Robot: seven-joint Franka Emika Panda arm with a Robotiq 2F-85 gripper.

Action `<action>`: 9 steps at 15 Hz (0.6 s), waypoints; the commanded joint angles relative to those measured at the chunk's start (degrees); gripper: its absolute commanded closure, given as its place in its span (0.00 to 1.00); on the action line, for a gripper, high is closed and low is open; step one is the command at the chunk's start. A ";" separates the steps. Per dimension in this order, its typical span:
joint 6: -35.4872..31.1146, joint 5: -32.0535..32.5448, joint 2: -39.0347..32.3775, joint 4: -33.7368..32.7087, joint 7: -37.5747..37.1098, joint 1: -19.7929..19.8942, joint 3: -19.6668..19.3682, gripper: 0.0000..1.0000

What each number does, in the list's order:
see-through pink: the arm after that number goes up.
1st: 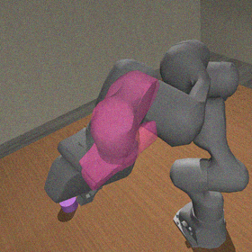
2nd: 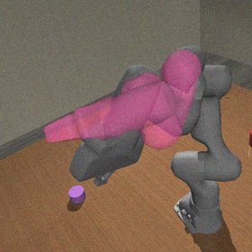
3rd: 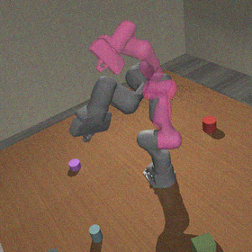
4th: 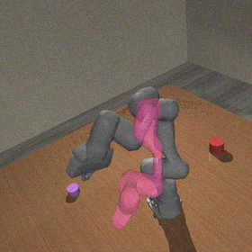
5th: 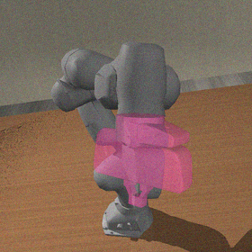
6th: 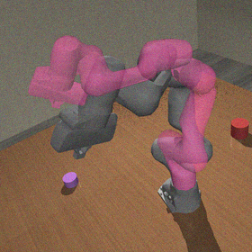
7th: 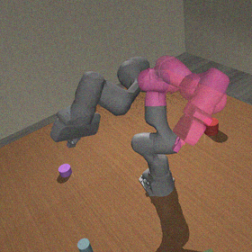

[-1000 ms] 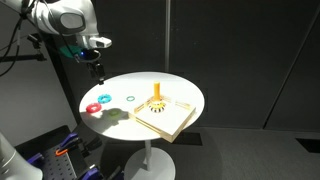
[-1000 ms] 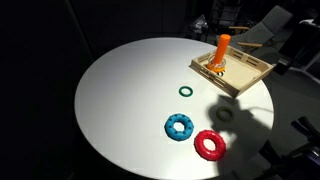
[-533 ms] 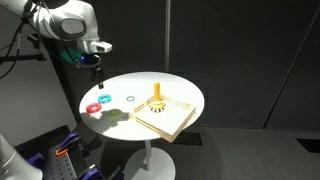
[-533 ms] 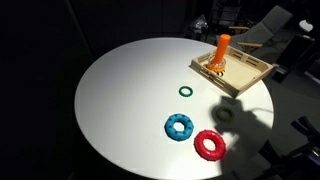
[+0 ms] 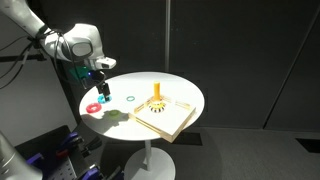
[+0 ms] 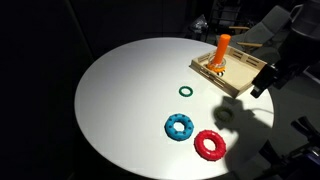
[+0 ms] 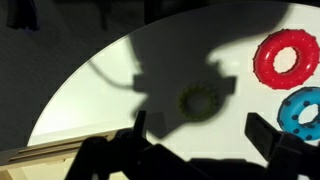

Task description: Put the green ring around the orange rod

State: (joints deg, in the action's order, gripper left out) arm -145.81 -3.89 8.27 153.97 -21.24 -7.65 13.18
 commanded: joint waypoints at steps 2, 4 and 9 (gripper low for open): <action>-7.52 6.66 -8.04 -1.21 -6.51 0.24 0.00 0.00; -10.46 10.41 -11.38 -1.78 -9.28 -0.31 -0.78 0.00; -14.09 18.51 -19.11 -5.36 -15.48 -4.24 -5.11 0.00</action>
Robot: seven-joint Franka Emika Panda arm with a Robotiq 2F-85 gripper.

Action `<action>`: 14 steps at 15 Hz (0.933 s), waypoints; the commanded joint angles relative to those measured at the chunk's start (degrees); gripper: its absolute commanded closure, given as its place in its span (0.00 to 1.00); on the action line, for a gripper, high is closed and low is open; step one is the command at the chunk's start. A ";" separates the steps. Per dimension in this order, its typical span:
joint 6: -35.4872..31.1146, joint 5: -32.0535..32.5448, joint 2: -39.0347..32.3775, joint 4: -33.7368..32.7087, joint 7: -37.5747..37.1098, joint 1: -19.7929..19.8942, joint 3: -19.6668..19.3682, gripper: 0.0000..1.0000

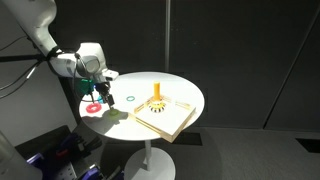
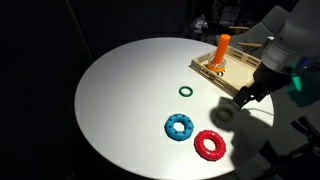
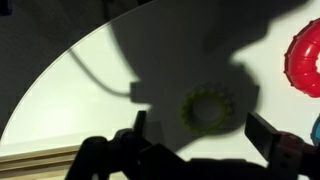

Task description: Put the green ring around the orange rod

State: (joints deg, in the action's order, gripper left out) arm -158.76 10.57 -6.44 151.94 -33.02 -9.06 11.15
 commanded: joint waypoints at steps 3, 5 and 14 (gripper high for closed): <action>-2.14 7.10 -8.80 -6.44 -6.35 -3.18 -3.38 0.00; -2.86 7.66 -11.43 -8.49 -6.87 -3.87 -3.85 0.00; -6.78 0.65 -18.94 -14.07 -3.50 -12.13 -10.28 0.00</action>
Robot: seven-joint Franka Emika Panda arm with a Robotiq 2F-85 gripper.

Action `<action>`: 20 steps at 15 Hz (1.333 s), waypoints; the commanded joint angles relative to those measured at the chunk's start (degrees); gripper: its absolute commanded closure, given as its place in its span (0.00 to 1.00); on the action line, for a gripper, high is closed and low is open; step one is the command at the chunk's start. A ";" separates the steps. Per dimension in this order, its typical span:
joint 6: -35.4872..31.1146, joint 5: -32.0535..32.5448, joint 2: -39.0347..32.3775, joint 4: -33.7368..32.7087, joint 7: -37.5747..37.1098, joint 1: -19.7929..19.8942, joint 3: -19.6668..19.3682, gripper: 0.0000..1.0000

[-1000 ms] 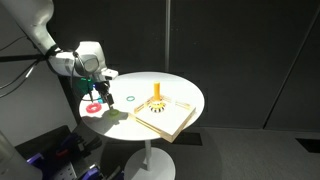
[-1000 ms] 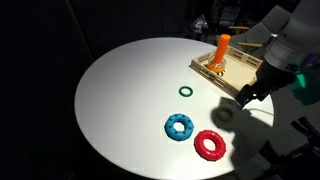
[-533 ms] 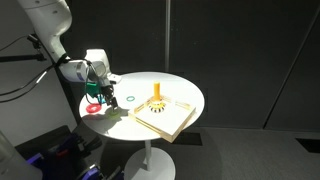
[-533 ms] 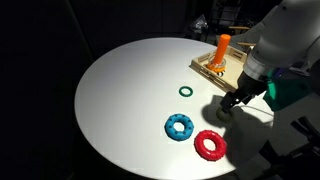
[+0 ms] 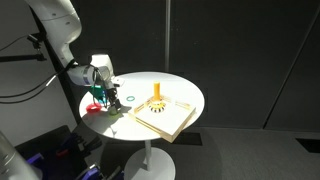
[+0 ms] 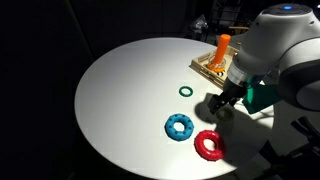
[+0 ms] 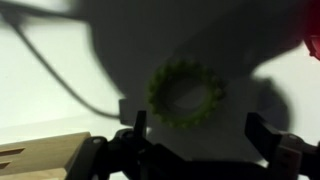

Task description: Put the green ring around the orange rod

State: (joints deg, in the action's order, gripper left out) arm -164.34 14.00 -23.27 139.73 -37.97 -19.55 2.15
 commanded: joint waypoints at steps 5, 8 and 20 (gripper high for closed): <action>-1.89 -6.86 -3.52 -2.53 2.41 -2.61 -1.88 0.00; -1.71 -8.19 -3.21 -2.38 2.59 -2.81 -2.32 0.00; -0.67 -9.65 -0.90 -1.73 4.34 -2.24 -2.99 0.00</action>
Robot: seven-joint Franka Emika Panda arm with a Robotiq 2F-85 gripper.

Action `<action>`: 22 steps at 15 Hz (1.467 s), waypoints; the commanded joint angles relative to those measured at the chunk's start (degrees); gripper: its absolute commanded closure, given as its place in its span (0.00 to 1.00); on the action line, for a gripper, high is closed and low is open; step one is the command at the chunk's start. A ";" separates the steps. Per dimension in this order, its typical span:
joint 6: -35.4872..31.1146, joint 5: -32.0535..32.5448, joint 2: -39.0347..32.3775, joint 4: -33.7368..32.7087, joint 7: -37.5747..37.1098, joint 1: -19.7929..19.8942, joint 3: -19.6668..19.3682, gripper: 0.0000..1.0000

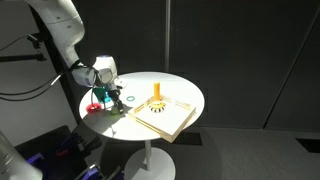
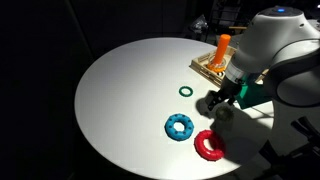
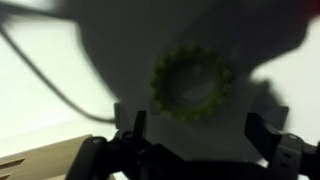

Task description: Put the green ring around the orange rod

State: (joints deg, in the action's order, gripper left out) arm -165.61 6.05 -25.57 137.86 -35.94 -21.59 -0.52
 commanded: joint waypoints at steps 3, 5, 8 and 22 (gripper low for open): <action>0.50 -2.50 1.68 0.40 2.90 0.31 0.36 0.00; 0.57 -3.85 1.64 0.54 3.39 0.83 1.15 0.00; 1.12 -6.19 1.71 0.93 4.67 1.32 2.12 0.00; 8.59 -7.10 3.50 1.28 6.47 1.03 1.77 0.00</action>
State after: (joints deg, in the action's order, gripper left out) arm -159.81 -0.64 -24.47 138.23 -31.13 -21.25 1.04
